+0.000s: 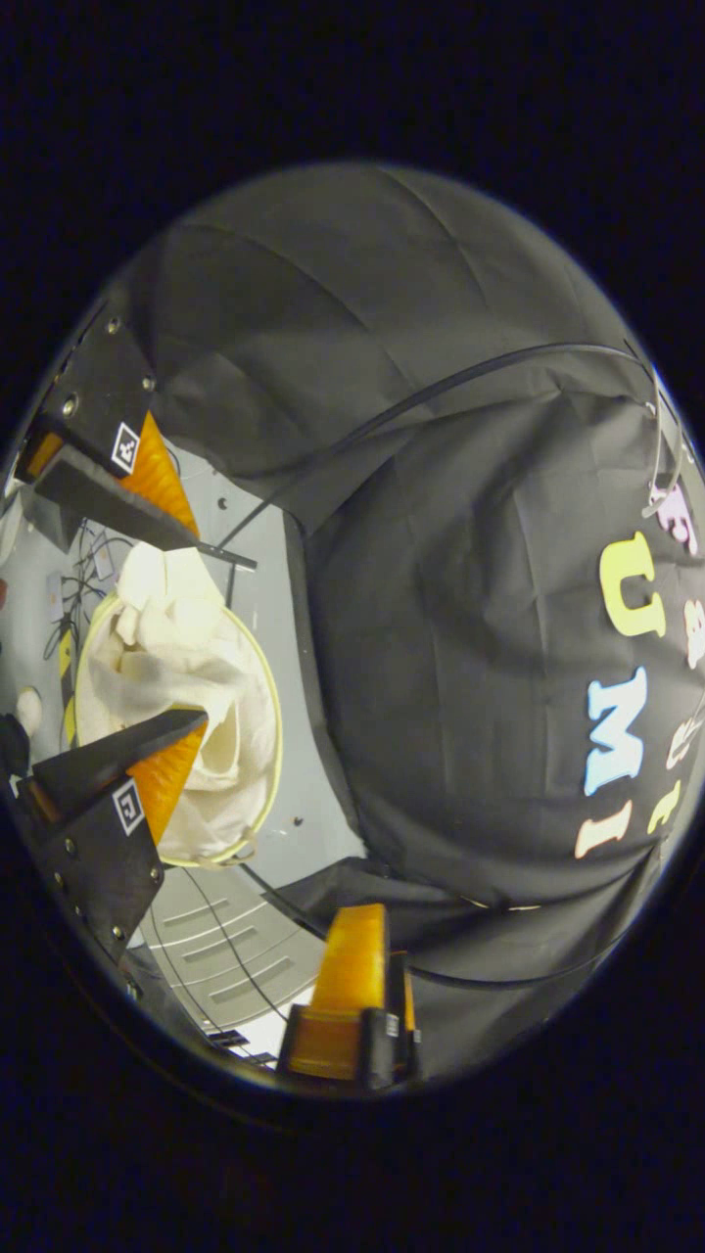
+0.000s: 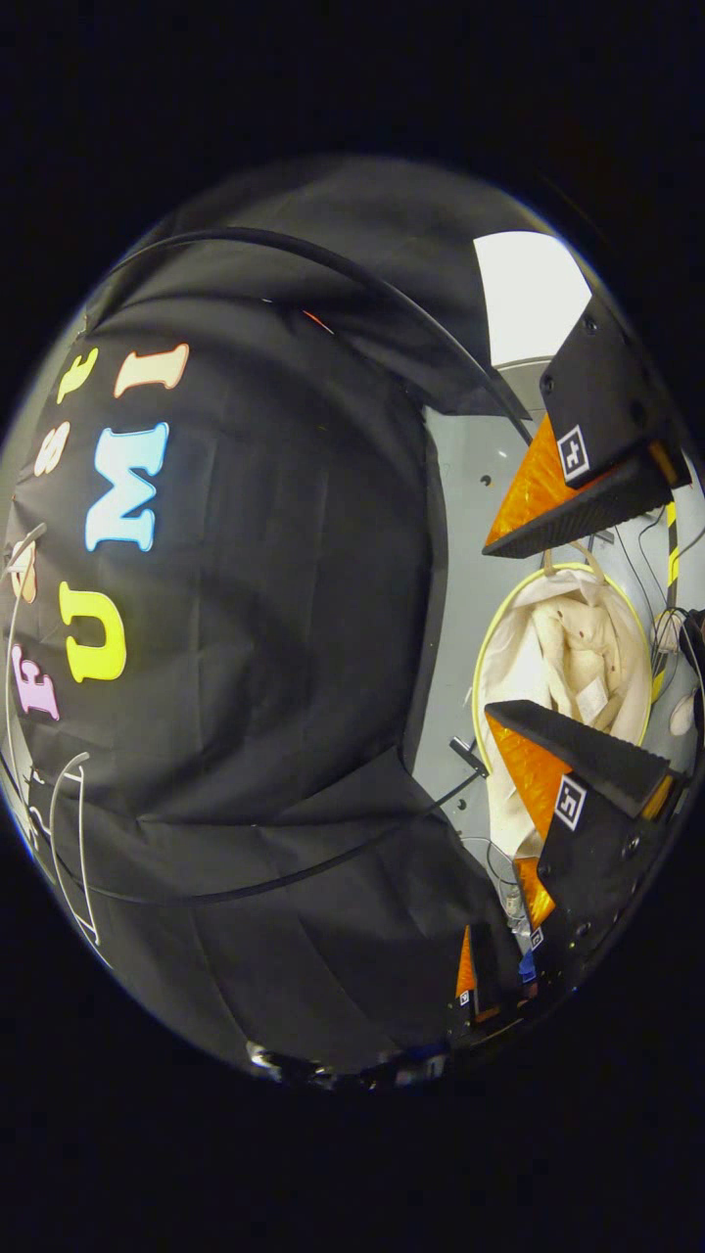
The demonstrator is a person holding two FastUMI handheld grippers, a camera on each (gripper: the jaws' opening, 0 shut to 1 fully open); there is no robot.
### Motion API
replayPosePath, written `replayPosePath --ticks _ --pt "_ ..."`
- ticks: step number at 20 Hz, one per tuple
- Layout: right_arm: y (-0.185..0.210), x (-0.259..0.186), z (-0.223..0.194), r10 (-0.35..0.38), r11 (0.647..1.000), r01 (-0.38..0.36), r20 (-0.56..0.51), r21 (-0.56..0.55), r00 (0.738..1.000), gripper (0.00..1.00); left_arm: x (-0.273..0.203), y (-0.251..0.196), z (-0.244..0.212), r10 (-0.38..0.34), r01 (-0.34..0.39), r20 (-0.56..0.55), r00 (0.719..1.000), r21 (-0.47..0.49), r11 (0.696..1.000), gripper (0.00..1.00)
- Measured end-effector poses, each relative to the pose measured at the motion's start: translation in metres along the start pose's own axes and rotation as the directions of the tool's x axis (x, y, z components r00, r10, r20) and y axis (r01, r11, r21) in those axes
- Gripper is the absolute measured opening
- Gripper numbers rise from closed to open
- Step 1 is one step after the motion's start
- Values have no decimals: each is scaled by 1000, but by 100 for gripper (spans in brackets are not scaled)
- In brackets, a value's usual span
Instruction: Grasp the clothes on the hanger with both hands and then place them into the laundry hamper below.
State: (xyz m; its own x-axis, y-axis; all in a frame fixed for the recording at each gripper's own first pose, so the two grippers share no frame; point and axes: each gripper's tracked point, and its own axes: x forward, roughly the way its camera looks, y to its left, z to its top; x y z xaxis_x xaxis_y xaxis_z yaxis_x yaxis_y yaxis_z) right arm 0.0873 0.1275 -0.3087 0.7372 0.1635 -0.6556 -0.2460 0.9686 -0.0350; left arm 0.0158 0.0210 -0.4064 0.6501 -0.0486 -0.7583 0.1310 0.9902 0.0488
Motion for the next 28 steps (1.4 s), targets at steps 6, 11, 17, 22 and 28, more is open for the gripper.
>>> replayPosePath --ticks 6,11,17,22,28 --pt "-17 -55 40 -54 998 51 109 26 993 93 -52 4 67 -22 23 136 990 -8 1000 96" --pt "-34 -113 69 -92 996 86 217 35 972 94 -113 10 120 -28 38 289 957 -29 999 96" --pt "-59 -191 117 -114 993 100 388 55 915 98 -195 14 185 4 25 488 873 -54 998 96" --pt "-81 -254 140 -150 988 114 476 103 866 98 -269 9 215 14 30 590 807 -65 997 95" --pt "-109 -309 151 -215 976 167 542 137 813 98 -327 22 225 32 23 659 752 -75 997 95"
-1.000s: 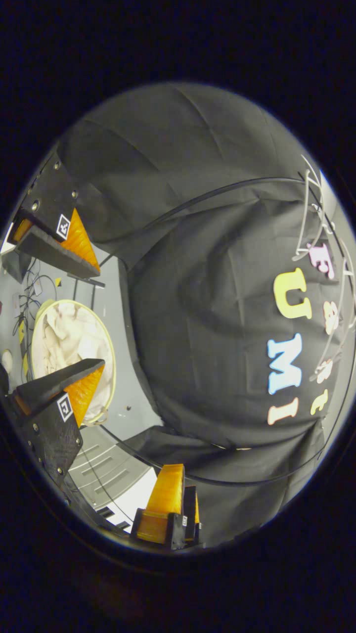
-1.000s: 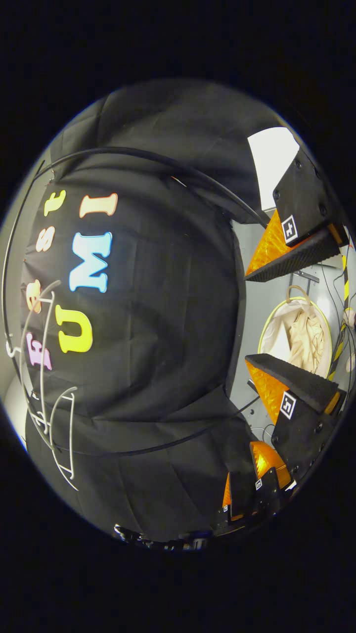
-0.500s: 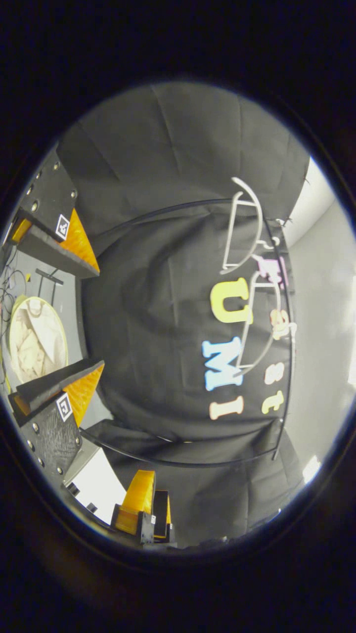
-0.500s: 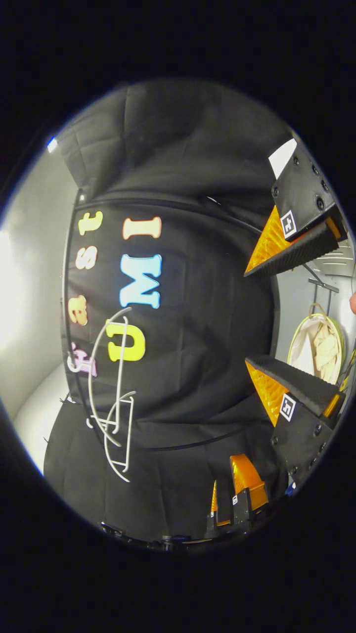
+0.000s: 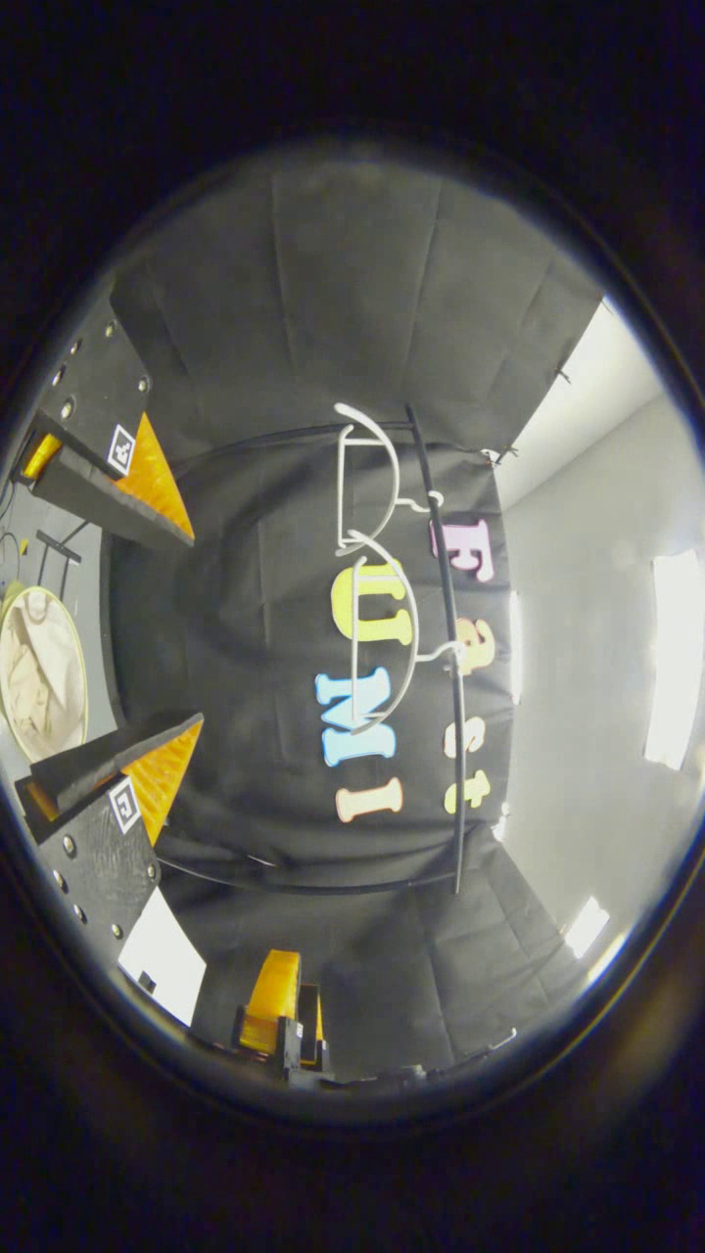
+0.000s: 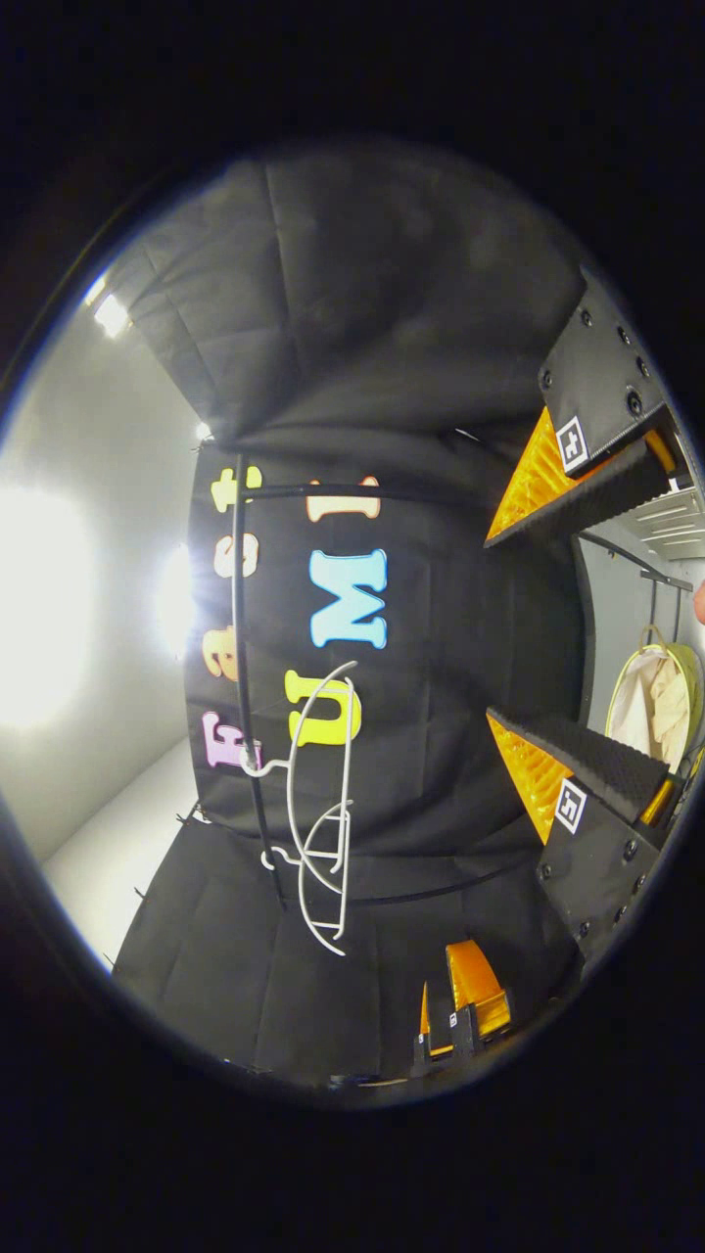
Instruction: Grasp the clothes on the hanger with both hands and then place them into the laundry hamper below.
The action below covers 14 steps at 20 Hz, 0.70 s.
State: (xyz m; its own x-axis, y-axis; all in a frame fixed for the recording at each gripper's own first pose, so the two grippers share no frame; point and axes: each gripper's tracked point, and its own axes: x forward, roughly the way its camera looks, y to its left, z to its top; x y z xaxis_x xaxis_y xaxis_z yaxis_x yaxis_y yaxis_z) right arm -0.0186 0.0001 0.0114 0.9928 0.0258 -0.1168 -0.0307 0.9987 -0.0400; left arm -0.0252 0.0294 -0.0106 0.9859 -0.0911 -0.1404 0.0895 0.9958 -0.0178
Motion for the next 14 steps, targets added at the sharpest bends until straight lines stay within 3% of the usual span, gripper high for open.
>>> replayPosePath --ticks 14 --pt "-48 -26 7 -102 995 101 59 17 993 97 -21 33 24 60 -60 75 995 10 998 95"
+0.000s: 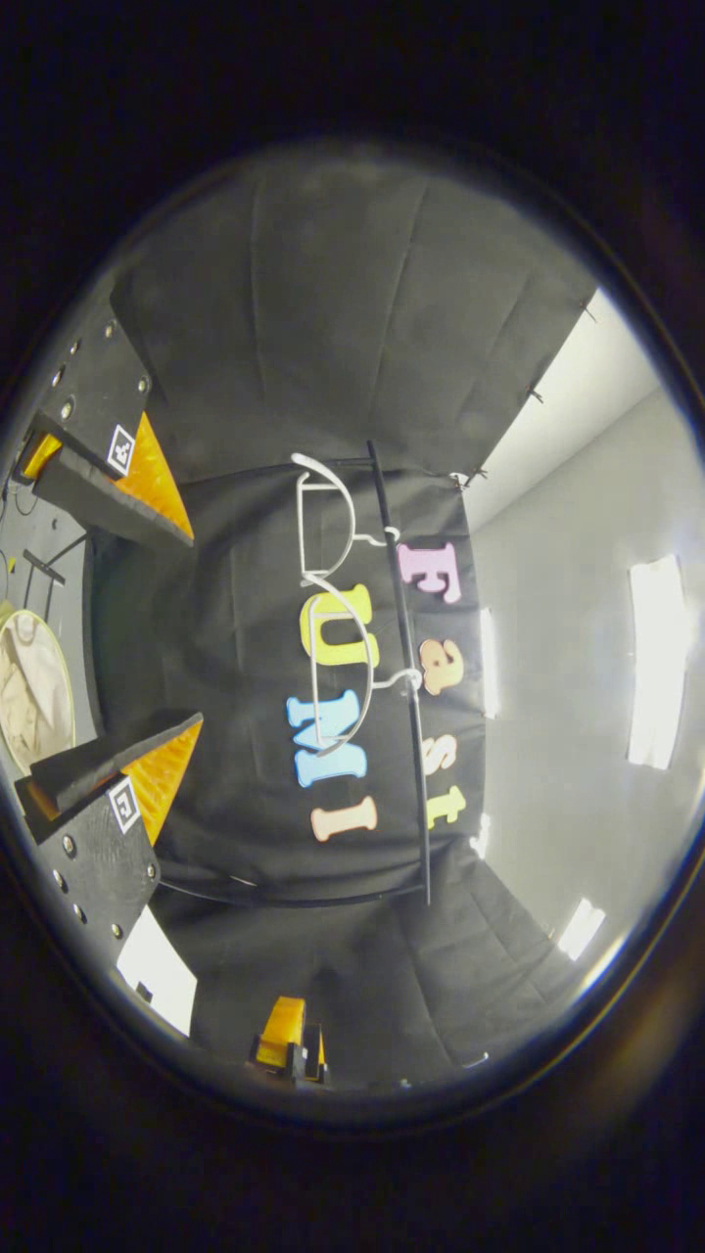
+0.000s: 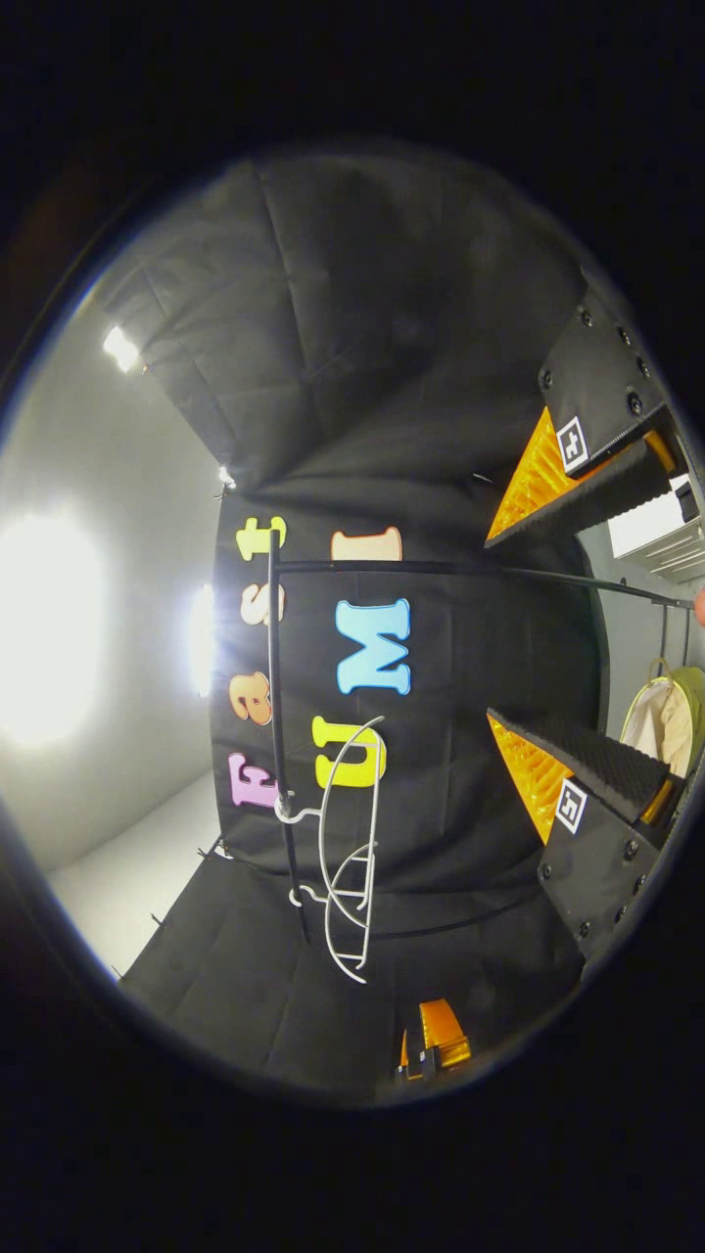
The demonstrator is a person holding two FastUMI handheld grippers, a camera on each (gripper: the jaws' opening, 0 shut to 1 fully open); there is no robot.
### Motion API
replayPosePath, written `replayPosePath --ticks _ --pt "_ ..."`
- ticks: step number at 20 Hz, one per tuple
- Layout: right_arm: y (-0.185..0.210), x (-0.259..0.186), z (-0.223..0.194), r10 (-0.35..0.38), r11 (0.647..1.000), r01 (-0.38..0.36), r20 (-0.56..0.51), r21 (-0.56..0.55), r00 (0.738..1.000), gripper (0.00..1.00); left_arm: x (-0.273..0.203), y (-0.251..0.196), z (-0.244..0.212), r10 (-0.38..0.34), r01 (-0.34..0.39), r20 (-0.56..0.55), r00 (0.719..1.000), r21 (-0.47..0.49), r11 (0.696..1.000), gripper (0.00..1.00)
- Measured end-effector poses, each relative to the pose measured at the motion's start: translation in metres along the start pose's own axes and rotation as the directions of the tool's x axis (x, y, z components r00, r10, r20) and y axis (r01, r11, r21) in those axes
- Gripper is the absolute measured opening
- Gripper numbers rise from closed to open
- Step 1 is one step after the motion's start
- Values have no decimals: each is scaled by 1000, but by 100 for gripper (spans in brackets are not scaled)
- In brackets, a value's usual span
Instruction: Grasp the clothes on the hanger with both hands and then place them into the laundry hamper below.
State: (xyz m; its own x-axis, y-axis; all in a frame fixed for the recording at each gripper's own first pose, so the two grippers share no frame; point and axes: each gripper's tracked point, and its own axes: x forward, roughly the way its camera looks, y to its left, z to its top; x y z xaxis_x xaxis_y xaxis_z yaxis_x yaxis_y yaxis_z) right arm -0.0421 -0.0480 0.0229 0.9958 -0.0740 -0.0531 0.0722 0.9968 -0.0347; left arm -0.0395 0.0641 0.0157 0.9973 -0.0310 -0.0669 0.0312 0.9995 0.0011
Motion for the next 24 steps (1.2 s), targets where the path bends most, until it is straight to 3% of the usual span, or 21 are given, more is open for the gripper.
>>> replayPosePath --ticks 24 --pt "0 26 19 12 1000 -11 86 -12 996 97 16 -5 17 10 -11 81 997 5 1000 95"
